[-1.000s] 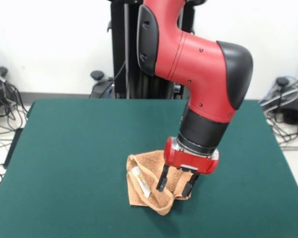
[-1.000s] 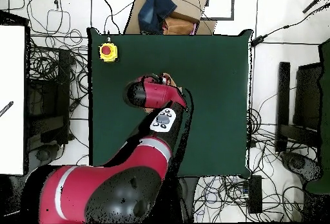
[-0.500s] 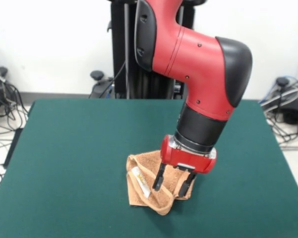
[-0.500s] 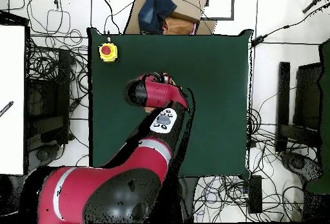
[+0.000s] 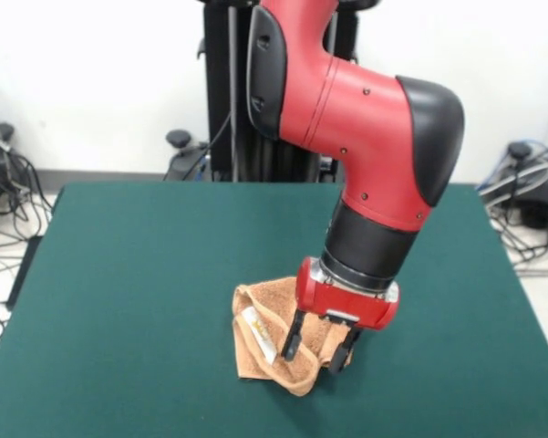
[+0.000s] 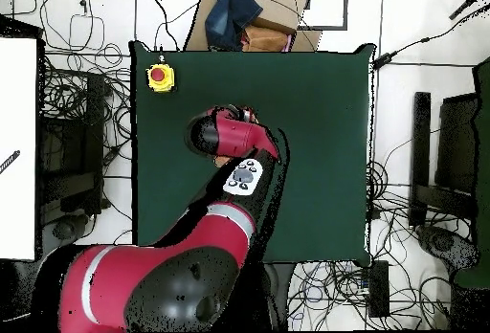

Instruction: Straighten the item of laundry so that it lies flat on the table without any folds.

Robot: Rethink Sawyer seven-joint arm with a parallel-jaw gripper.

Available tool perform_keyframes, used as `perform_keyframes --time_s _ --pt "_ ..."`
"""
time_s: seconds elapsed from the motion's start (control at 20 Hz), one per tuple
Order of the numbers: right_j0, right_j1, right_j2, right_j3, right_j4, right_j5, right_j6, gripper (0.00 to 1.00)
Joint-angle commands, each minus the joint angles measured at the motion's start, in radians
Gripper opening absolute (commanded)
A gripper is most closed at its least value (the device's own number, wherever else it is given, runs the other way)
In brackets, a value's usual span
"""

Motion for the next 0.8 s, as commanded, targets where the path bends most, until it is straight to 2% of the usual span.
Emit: perform_keyframes --time_s 0.05,0.25,0.45,0.6,0.8 --pt "-0.003 0.118 0.024 -0.071 0.077 -0.043 0.25 1.0" --pt "-0.026 0.132 0.049 -0.105 0.08 0.045 0.215 1.0" --pt "-0.063 0.151 0.076 -0.17 0.087 0.221 0.18 1.0" --pt "-0.073 0.173 0.053 -0.226 0.094 0.396 0.192 1.0" --pt "-0.091 0.178 0.054 -0.253 0.081 0.512 0.19 1.0"
